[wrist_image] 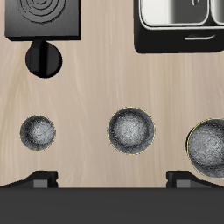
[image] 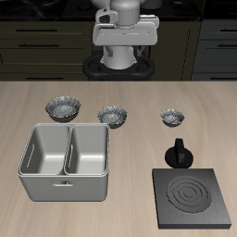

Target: Place the medium-sized bowl inside the right compartment of the bowl drainer

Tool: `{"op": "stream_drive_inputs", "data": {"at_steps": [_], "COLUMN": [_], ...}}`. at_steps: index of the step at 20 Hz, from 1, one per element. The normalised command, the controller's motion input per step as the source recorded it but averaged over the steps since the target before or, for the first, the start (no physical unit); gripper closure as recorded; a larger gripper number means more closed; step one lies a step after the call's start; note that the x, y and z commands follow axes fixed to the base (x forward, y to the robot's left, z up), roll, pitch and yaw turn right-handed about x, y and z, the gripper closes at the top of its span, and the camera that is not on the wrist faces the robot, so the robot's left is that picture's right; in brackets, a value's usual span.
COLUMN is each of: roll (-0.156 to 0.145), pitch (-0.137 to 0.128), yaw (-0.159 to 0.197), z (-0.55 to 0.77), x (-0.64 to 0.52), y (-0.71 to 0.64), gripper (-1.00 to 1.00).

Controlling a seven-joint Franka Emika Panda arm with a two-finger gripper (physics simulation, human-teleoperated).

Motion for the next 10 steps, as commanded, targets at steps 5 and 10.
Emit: {"op": "stream_drive_inputs", "data": {"at_steps": [5, 10], "roll": [-0.001, -0.017], "pitch": [0.006, 0.002], "yaw": [0.017, 0.003], "z": [-0.45, -0.39], "x": [0.02, 0.04], "y": [-0.03, -0.01], "gripper": [-1.00, -1.00]}}
